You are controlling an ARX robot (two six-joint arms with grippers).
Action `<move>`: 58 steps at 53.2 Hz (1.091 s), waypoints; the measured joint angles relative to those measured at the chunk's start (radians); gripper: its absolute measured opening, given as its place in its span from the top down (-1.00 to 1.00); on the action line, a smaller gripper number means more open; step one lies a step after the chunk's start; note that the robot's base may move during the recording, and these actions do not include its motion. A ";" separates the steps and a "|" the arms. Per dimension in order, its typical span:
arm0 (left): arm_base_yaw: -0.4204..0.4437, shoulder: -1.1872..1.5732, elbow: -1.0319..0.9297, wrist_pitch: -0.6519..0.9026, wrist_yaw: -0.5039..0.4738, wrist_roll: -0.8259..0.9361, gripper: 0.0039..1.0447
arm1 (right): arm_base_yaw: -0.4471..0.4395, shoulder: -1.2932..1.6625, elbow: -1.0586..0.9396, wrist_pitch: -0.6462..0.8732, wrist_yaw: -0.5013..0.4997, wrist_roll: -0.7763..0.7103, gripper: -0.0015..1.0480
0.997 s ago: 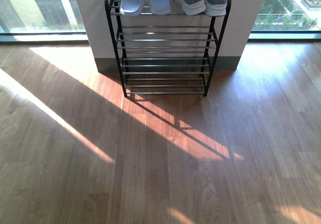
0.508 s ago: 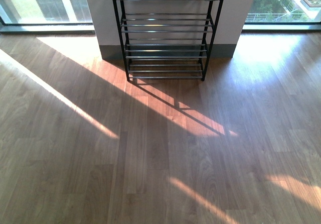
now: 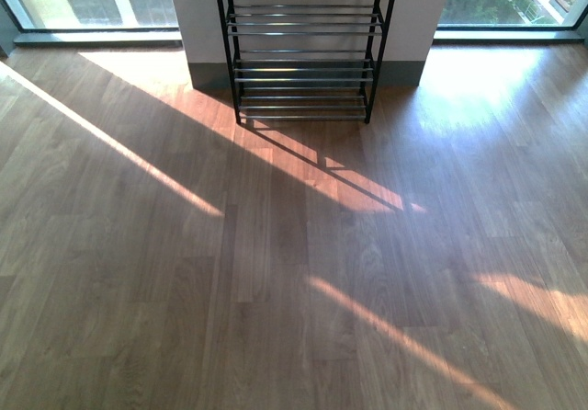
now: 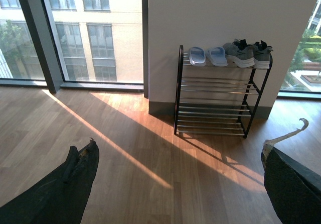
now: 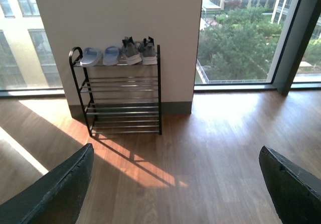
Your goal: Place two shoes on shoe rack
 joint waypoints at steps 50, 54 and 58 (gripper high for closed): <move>0.000 0.000 0.000 0.000 0.000 0.000 -0.83 | 0.000 0.000 0.000 0.000 0.000 0.000 -0.82; 0.000 0.000 0.000 0.000 0.000 0.000 -0.83 | 0.000 0.000 0.000 0.000 0.000 0.000 -0.82; 0.000 0.000 0.000 0.000 0.000 0.000 -0.83 | 0.000 0.000 0.000 0.000 0.000 0.000 -0.82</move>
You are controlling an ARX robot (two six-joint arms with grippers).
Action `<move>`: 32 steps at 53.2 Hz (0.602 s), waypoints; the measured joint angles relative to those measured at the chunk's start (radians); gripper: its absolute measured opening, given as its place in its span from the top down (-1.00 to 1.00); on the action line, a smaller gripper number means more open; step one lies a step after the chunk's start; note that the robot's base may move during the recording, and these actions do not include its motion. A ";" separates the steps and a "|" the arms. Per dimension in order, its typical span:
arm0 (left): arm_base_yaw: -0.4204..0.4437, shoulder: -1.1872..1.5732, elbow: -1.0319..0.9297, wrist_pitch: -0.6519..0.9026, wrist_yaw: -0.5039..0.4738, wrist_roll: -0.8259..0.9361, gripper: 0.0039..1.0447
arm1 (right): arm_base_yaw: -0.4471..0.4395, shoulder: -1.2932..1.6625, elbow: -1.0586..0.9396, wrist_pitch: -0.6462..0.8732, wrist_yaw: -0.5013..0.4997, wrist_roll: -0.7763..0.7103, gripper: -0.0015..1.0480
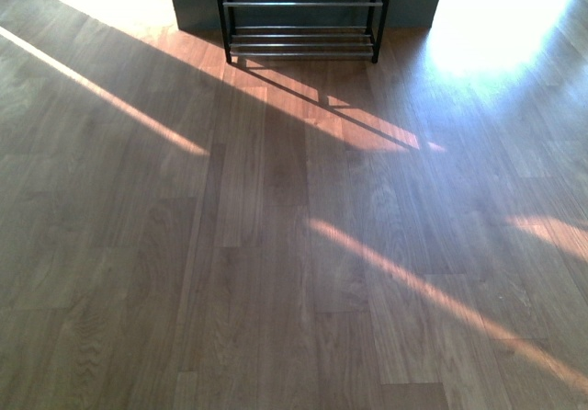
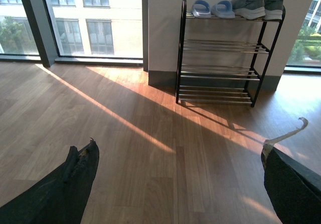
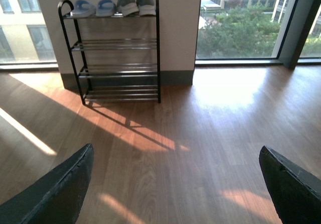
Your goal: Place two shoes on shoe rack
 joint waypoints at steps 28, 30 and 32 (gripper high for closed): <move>0.000 0.000 0.000 0.000 0.000 0.000 -0.83 | 0.000 0.000 0.000 0.000 0.000 0.000 -0.82; 0.000 0.000 0.000 0.000 0.000 0.000 -0.83 | 0.000 0.000 0.000 0.000 0.000 0.000 -0.82; 0.000 0.000 0.000 0.000 0.000 0.000 -0.83 | 0.000 0.000 0.000 0.000 0.000 0.000 -0.82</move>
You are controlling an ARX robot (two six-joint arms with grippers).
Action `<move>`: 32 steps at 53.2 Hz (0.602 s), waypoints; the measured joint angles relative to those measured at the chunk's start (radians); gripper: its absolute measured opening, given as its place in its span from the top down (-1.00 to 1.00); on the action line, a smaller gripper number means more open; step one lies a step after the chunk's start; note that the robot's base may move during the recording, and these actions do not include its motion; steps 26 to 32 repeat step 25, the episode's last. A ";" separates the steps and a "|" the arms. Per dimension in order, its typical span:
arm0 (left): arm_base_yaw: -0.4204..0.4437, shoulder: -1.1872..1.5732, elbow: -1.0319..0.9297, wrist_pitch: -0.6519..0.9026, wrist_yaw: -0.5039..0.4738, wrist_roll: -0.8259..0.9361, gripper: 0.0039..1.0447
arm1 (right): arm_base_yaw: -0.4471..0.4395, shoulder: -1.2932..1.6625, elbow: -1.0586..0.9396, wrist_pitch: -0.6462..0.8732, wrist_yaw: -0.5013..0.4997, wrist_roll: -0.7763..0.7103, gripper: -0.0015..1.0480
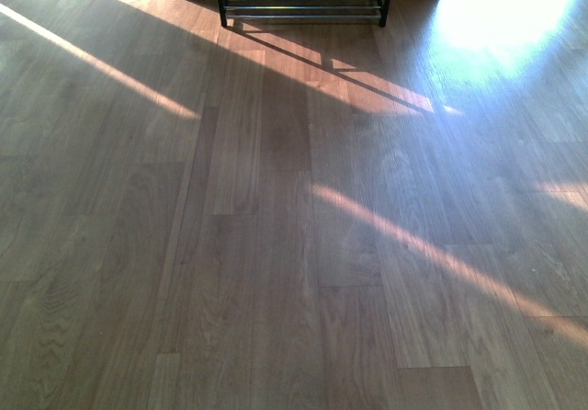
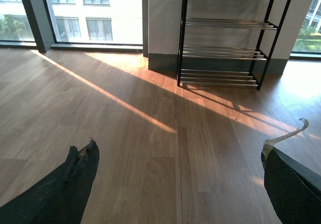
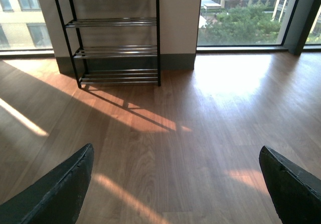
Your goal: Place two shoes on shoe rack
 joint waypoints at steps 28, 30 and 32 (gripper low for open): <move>0.000 0.000 0.000 0.000 0.000 0.000 -0.83 | 0.000 0.000 0.000 0.000 0.000 0.000 -0.82; 0.000 0.000 0.000 0.000 0.000 0.000 -0.83 | 0.000 0.000 0.000 0.000 0.000 0.000 -0.82; 0.000 0.000 0.000 0.000 0.000 0.000 -0.83 | 0.000 0.000 0.000 0.000 0.000 0.000 -0.82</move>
